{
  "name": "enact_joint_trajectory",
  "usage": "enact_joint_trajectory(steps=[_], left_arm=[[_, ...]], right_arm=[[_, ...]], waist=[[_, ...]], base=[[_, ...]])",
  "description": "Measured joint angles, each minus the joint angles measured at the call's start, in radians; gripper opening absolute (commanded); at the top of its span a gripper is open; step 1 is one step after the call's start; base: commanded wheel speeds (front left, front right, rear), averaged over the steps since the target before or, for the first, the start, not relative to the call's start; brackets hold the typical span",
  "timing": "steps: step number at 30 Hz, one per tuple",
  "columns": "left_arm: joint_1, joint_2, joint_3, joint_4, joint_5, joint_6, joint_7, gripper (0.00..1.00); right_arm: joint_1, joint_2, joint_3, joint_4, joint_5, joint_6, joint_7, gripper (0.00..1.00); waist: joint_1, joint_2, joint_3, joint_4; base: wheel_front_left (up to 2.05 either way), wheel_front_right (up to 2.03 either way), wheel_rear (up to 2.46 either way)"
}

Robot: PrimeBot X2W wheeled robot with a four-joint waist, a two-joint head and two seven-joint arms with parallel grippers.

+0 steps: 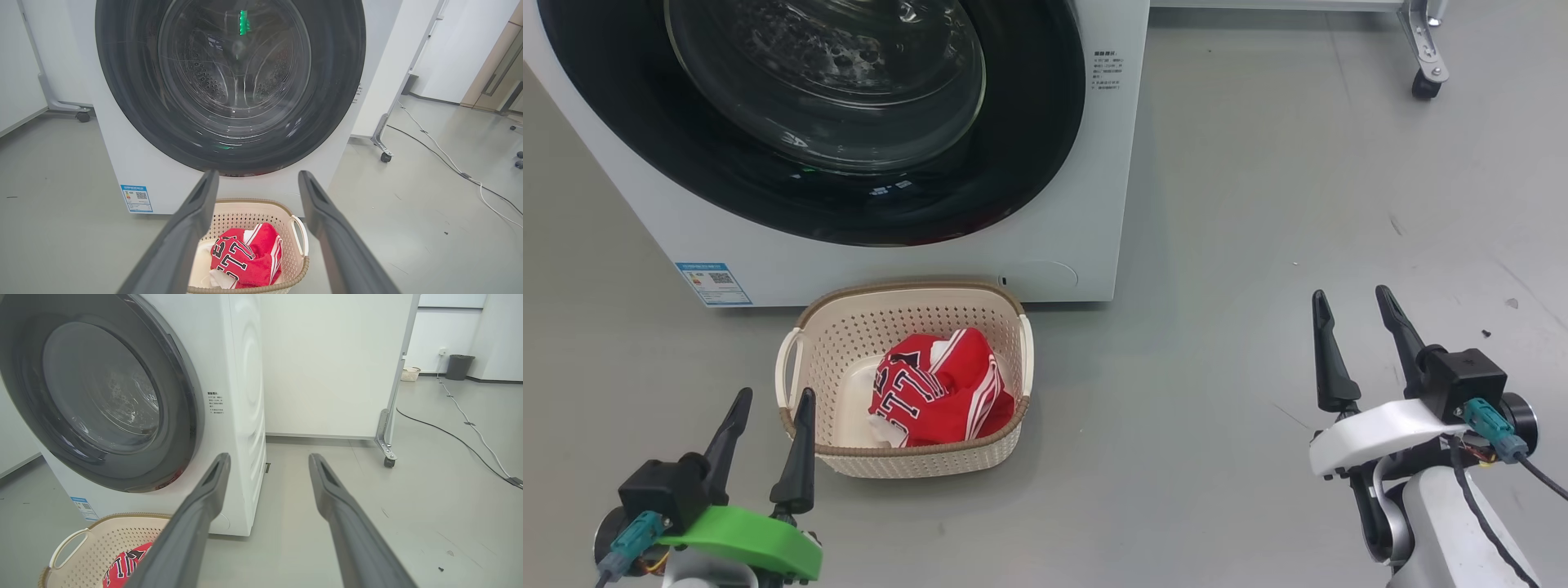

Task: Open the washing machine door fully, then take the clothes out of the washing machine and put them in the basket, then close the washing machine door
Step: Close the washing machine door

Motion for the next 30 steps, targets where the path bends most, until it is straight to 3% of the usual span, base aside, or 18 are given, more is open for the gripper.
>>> enact_joint_trajectory(steps=[5, 30], left_arm=[[0.002, 0.0, 0.002, 0.0, 0.004, 0.0, 0.0, 1.0], [0.019, -0.021, 0.037, -0.025, 0.008, 0.0, 0.0, 1.0]], right_arm=[[0.03, 0.004, -0.012, -0.03, 0.0, -0.016, 0.0, 1.0], [0.095, 0.024, -0.033, -0.11, -0.015, -0.015, 0.0, 1.0]], waist=[[0.0, 0.0, 0.001, -0.002], [0.0, 0.0, -0.002, -0.005]], base=[[0.0, 0.0, 0.0], [0.0, 0.0, 0.0]])
